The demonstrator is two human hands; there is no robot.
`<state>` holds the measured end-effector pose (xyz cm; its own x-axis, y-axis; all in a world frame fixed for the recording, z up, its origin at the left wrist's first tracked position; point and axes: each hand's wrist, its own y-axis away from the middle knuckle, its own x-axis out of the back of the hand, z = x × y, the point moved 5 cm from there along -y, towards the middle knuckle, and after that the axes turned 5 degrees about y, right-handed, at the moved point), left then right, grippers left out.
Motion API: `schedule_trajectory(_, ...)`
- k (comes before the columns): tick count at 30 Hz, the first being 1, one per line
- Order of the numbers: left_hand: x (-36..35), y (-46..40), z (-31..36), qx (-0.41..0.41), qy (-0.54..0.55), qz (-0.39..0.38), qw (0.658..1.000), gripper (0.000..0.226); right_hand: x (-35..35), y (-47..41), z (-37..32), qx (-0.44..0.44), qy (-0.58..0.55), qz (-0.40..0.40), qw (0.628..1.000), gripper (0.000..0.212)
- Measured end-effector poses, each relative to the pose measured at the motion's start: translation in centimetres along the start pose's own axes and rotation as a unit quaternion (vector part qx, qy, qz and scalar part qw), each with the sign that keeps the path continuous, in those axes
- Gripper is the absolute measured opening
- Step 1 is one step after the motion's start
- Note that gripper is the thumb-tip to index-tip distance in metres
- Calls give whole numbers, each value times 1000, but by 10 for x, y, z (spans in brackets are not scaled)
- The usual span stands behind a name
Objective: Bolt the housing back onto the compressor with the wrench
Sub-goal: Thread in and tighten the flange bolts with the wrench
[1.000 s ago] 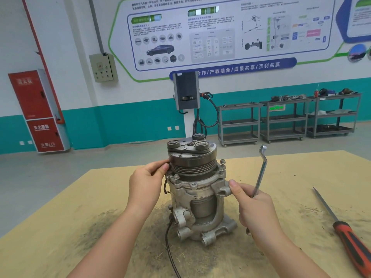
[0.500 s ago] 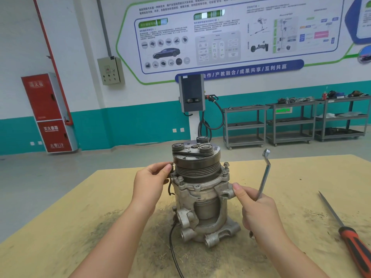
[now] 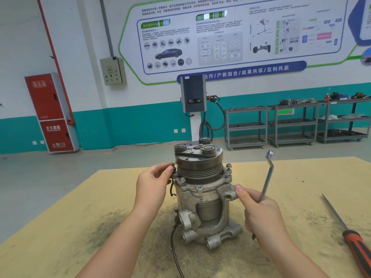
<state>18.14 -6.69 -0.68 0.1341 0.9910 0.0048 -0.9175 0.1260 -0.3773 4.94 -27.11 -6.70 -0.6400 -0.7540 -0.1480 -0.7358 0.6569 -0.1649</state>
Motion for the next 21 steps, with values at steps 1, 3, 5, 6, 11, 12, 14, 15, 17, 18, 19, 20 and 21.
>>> schedule_trajectory(1, 0, 0, 0, -9, -9, 1, 1000, 18, 0, 0, 0, 1, 0, -2, 1000, 22)
schedule_trajectory(3, 0, 3, 0, -25, -9, -8, 1000, 28, 0, 0, 0, 4, 3, -3, 1000, 22)
schedule_trajectory(5, -4, 11, -7, -22, 12, -64, 998, 67, 1, -1, -3, 17, 6, -1, 1000, 14)
schedule_trajectory(6, -7, 16, -13, -15, 21, -105, 994, 80, 2, -2, -5, 27, 9, 3, 1000, 9)
schedule_trajectory(11, -13, 32, -37, -9, 76, -137, 988, 66, -3, 0, -18, 84, 33, -17, 996, 14)
schedule_trajectory(12, -14, 33, -38, -17, 97, -121, 988, 67, -6, 1, -19, 90, 44, -14, 995, 16)
schedule_trajectory(14, -17, 38, -40, -30, 120, -100, 987, 66, -9, 1, -20, 94, 61, 10, 994, 18)
schedule_trajectory(15, -19, 40, -41, -34, 123, -89, 988, 61, -11, 1, -21, 94, 57, 19, 994, 19)
schedule_trajectory(17, -22, 41, -44, -41, 126, -69, 989, 49, -17, 4, -24, 102, 30, 7, 994, 30)
schedule_trajectory(18, -24, 40, -44, -40, 131, -60, 989, 45, -21, 6, -24, 108, 20, -7, 994, 45)
schedule_trajectory(19, -24, 40, -44, -38, 136, -49, 989, 42, -24, 8, -24, 112, 19, -19, 993, 67)
schedule_trajectory(20, -25, 39, -44, -38, 140, -42, 989, 40, -27, 9, -23, 112, 26, -28, 993, 88)
schedule_trajectory(21, -26, 39, -43, -40, 144, -41, 988, 39, -28, 9, -21, 110, 36, -38, 993, 107)
